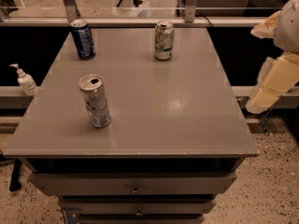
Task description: Move redbull can near 7up can
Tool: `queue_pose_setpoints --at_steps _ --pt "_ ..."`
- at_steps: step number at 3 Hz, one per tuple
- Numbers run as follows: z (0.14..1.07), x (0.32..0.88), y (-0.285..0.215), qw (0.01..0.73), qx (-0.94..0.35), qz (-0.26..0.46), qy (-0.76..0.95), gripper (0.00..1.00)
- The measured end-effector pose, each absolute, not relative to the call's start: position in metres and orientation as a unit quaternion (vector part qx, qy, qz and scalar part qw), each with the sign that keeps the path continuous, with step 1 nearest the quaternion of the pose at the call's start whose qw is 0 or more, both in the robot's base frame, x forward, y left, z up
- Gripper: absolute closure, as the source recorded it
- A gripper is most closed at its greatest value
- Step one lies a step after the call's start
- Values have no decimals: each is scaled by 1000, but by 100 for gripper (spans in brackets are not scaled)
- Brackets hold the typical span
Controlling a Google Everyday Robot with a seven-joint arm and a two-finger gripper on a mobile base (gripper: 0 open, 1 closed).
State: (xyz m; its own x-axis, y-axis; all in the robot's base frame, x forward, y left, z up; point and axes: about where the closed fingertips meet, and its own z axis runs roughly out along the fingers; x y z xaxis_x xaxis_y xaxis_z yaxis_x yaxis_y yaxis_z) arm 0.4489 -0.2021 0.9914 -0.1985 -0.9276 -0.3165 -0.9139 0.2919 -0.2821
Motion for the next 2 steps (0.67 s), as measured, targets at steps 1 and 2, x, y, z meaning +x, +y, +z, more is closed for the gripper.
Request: queue_pose_setpoints --at_steps 1,2 --pt "975 471 -166 271 -586 72 760 0" --pt "958 485 -107 322 -588 171 722 0"
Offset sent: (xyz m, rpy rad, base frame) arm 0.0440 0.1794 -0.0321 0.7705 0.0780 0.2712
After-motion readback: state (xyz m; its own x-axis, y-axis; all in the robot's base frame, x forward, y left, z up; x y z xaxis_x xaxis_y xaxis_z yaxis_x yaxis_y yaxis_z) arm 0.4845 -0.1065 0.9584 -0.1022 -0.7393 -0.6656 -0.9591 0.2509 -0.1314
